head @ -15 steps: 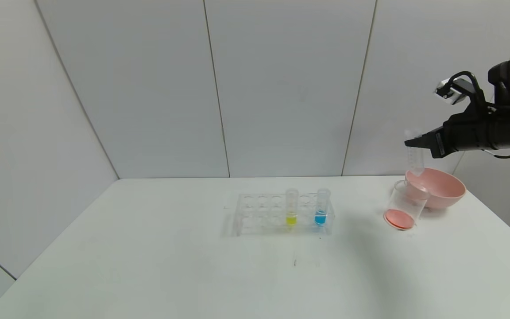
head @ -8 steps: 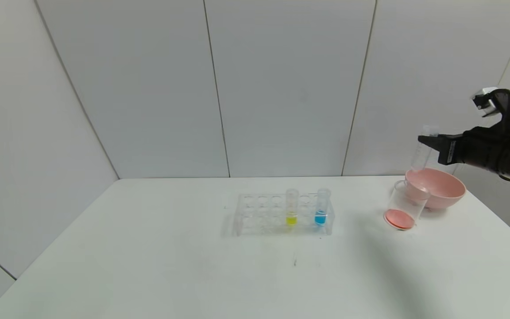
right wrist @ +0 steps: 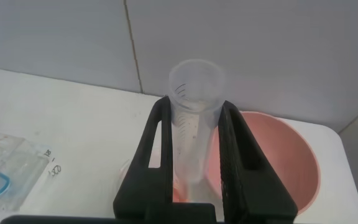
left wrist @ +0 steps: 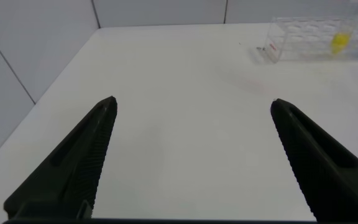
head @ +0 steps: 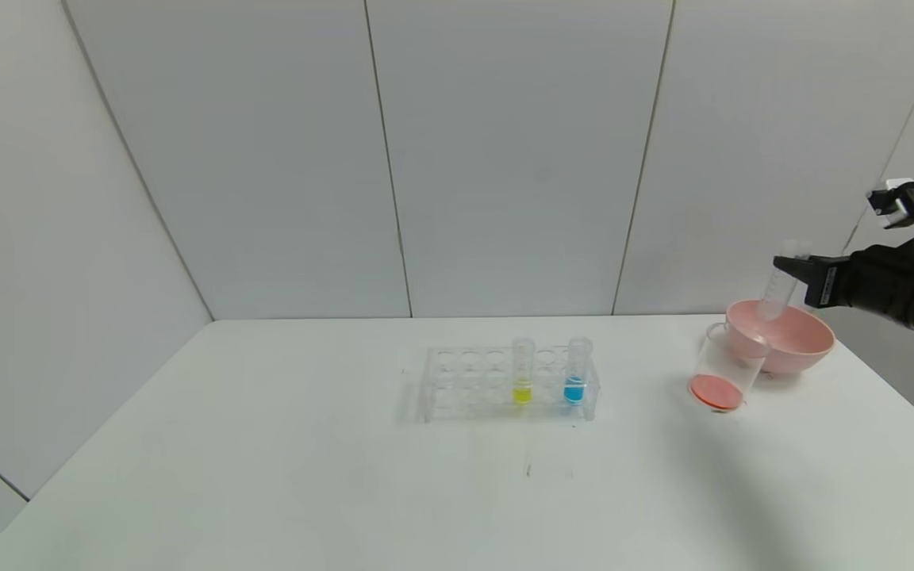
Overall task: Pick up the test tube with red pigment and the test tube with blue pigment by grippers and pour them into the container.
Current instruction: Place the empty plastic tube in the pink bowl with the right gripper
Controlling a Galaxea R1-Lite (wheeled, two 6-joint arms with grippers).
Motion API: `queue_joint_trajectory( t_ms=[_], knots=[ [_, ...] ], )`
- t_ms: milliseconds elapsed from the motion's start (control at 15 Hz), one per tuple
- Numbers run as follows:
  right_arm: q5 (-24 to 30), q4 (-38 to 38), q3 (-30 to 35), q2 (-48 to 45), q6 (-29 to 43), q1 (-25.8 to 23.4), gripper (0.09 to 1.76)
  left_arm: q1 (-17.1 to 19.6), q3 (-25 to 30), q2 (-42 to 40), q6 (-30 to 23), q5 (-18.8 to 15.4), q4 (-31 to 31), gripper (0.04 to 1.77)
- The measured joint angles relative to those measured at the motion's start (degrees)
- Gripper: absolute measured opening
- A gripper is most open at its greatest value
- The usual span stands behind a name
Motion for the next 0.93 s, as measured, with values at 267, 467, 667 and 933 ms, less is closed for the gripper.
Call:
queue_joint_trajectory(
  t_ms=[267,467,667,933],
  knots=[
    [0.00,-2.77,-5.75,6.10,0.02,-3.80,0.49,0.00,0.00,-0.02,0.00,0.00,0.00,1.76],
    [-0.44,-2.86,-11.63,11.72,0.24,-5.81,0.49,0.00,0.00,0.00,0.00,0.00,0.00,1.76],
    [-2.73,-3.11,-15.30,16.37,0.28,-6.41,0.49,0.00,0.00,-0.02,0.00,0.00,0.02,1.76],
    [-2.84,-3.25,-16.29,18.71,0.30,-6.58,0.49,0.00,0.00,-0.02,0.00,0.00,0.02,1.76]
  ],
)
